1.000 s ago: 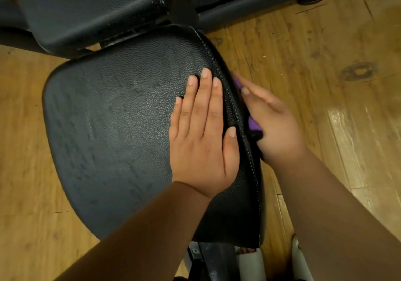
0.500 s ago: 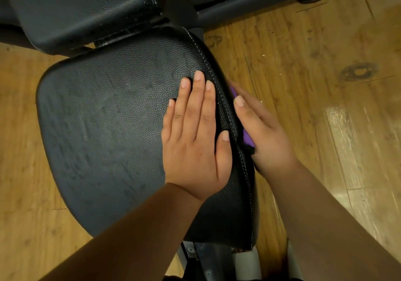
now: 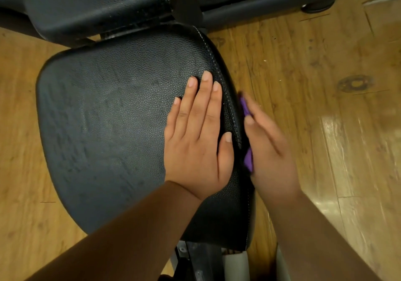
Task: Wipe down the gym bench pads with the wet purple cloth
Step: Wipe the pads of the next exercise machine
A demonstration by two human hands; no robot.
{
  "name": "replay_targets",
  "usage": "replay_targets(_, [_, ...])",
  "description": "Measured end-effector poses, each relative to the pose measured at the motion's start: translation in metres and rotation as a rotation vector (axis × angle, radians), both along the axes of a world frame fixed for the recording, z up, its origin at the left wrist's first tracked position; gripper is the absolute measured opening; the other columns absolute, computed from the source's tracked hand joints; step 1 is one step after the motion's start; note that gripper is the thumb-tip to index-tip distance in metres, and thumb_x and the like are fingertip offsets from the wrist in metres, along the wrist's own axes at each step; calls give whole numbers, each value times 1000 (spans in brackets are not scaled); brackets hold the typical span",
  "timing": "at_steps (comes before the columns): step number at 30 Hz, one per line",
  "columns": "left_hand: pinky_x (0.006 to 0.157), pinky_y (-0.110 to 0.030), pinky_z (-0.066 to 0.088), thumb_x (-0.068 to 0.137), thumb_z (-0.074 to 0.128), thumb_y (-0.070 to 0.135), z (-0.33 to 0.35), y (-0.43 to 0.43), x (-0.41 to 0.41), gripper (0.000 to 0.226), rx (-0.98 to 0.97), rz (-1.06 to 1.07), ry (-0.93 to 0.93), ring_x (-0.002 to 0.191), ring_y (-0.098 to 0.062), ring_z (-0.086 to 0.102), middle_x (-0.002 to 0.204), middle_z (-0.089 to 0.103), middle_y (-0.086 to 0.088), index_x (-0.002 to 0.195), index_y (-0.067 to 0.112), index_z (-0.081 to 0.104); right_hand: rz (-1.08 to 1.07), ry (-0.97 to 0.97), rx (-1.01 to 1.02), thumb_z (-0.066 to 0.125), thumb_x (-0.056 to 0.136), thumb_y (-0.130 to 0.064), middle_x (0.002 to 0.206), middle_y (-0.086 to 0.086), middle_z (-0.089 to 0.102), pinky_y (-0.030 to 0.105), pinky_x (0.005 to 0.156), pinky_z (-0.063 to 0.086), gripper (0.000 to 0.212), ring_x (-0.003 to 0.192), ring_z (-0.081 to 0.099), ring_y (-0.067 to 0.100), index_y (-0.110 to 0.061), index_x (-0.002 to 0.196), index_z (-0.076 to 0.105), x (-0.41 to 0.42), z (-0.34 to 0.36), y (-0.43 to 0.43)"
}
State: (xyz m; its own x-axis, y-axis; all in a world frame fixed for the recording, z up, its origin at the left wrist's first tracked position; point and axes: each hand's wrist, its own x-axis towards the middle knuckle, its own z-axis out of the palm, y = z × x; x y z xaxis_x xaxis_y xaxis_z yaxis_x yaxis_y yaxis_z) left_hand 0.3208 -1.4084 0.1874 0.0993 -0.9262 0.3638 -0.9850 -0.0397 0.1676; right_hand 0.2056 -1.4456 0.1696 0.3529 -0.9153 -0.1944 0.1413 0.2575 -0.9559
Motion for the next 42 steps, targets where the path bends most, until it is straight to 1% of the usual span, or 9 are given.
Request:
replay_targets(2, [120, -44, 15, 94, 30, 30, 0, 0, 0, 60, 0, -2, 10, 147, -28, 21, 154, 26, -15, 145, 0, 30, 14, 73, -122, 40, 99, -17, 148, -11, 44, 28, 117, 27, 44, 138, 34, -1, -17, 143, 41, -7, -4, 13])
replay_targets(4, [120, -44, 15, 94, 30, 30, 1, 0, 0, 59, 4, -3, 18, 147, -29, 21, 154, 27, -15, 145, 1, 30, 49, 125, -222, 38, 101, -14, 150, -4, 41, 30, 117, 27, 45, 140, 33, 3, -13, 145, 36, -4, -3, 5])
replay_targets(8, [120, -45, 16, 93, 31, 27, 2, 0, 0, 59, 4, -9, 41, 146, -29, 22, 154, 29, -17, 145, -1, 32, 52, 145, -303, 38, 101, -10, 151, -1, 38, 23, 116, 25, 44, 141, 31, 3, -9, 145, 36, 10, 2, -23])
replay_targets(14, [120, -46, 16, 94, 29, 27, 2, 1, 1, 58, -11, -26, 90, 146, -29, 22, 154, 30, -17, 144, -1, 35, 86, 141, -322, 36, 102, -9, 156, -6, 28, 24, 117, 21, 46, 146, 22, 8, -13, 147, 28, -15, -11, 22])
replay_targets(22, [119, -46, 20, 92, 38, 20, 6, 5, 3, 53, -36, -34, 199, 142, -30, 29, 145, 42, -18, 141, 0, 42, 132, 314, -612, 36, 100, -11, 158, 11, 21, 36, 121, 16, 48, 149, 14, 23, -1, 146, 28, -7, -6, 4])
replay_targets(26, [121, -43, 16, 93, 37, 18, 11, 10, 1, 54, 33, -29, 147, 146, -25, 22, 153, 35, -12, 145, 3, 37, 151, 436, -730, 36, 100, -13, 157, 10, 21, 32, 120, 16, 47, 149, 12, 28, -1, 145, 31, -26, -18, 34])
replay_targets(31, [122, -38, 5, 99, 31, 25, 3, 35, 3, 56, 138, -60, 87, 150, -18, 4, 160, 12, -1, 152, 11, 19, 112, 424, -754, 36, 100, -12, 155, 6, 24, 33, 120, 17, 44, 149, 14, 27, -6, 144, 33, -11, -7, 12])
replay_targets(38, [121, -40, 8, 98, 25, 30, -7, 35, 1, 57, 98, -31, 11, 149, -22, 10, 159, 13, -4, 151, 9, 22, 66, 454, -739, 37, 99, -9, 156, 6, 23, 34, 120, 18, 46, 148, 15, 28, -2, 144, 31, -25, -21, 49])
replay_targets(42, [121, -40, 8, 97, 26, 30, -8, 35, 1, 58, 94, -23, -5, 149, -23, 11, 159, 14, -5, 151, 9, 22, 112, 485, -811, 38, 99, -7, 155, 6, 21, 32, 119, 17, 45, 149, 12, 28, -4, 144, 34, -17, -13, 29])
